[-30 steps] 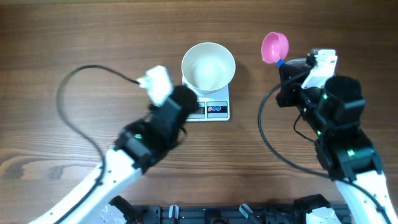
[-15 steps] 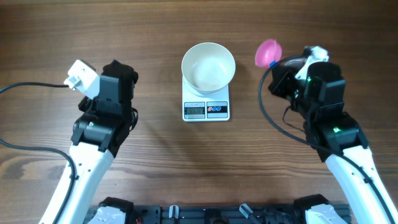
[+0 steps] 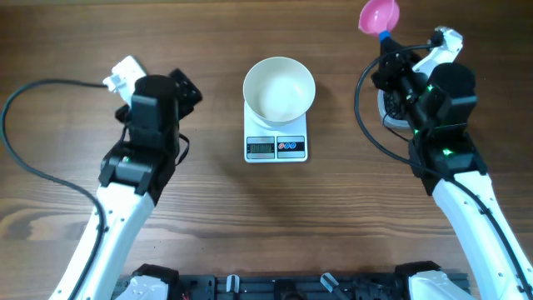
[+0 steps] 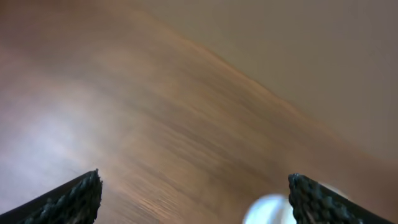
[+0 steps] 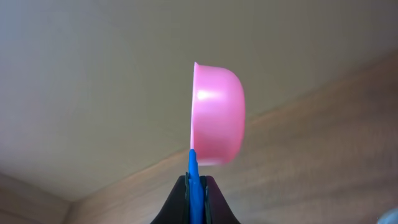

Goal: Scoop item into bowl and weigh 150g on scale
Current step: 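Withdraw the left gripper from the scale toward the left side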

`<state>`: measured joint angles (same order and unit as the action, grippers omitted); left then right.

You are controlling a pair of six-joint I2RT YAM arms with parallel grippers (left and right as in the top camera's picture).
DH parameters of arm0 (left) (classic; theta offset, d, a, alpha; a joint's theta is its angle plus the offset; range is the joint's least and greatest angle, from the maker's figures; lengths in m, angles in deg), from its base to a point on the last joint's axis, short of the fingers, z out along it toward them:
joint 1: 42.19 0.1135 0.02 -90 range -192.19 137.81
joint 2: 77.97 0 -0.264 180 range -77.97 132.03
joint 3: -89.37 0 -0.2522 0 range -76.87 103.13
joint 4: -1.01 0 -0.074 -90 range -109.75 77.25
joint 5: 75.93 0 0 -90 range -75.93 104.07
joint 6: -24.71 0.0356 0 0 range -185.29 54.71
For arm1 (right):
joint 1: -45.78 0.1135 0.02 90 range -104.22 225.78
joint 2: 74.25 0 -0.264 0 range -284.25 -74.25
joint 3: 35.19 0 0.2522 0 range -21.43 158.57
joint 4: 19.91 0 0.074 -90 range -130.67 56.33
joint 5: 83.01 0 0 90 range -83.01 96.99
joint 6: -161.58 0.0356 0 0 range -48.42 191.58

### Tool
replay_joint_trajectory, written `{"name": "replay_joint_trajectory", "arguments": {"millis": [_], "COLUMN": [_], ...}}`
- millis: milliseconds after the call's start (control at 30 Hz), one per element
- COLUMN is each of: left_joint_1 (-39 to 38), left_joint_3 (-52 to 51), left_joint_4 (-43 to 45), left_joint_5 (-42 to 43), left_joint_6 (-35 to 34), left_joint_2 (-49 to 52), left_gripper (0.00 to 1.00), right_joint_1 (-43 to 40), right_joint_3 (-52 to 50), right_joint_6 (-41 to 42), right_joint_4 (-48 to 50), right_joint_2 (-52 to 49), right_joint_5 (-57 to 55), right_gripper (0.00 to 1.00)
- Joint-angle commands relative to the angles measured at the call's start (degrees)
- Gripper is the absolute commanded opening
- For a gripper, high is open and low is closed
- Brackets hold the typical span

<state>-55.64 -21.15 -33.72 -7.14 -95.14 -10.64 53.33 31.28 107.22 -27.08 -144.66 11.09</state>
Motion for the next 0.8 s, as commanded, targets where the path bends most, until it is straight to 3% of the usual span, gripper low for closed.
{"name": "replay_joint_trajectory", "arguments": {"millis": [0,167,333,467,767], "left_joint_1": [0.37,4.02,4.61,4.61,4.63], "left_joint_3": [0.59,1.92,1.92,2.01,2.16], "left_joint_4": [-2.14,-15.85,-25.29,-26.51,-24.35], "left_joint_5": [20.96,28.26,28.26,29.27,33.83], "left_joint_6": [22.69,22.97,19.93,15.45,14.12], "left_joint_2": [-6.73,-15.98,-25.92,-30.51,-30.42], "left_gripper": [1.00,1.00,1.00,1.00,1.00], "right_joint_1": [-0.04,-0.04,-0.04,-0.04,-0.02], "right_joint_3": [0.98,0.98,0.98,0.98,0.98], "right_joint_6": [-6.21,-11.43,-11.67,-11.65,-11.52], "right_joint_4": [0.66,0.70,1.09,7.02,15.10], "right_joint_2": [-0.20,0.63,0.66,0.50,-1.27], "right_joint_5": [4.48,11.21,11.43,11.41,11.21], "right_gripper": [0.04,0.04,0.04,0.04,0.04]}}
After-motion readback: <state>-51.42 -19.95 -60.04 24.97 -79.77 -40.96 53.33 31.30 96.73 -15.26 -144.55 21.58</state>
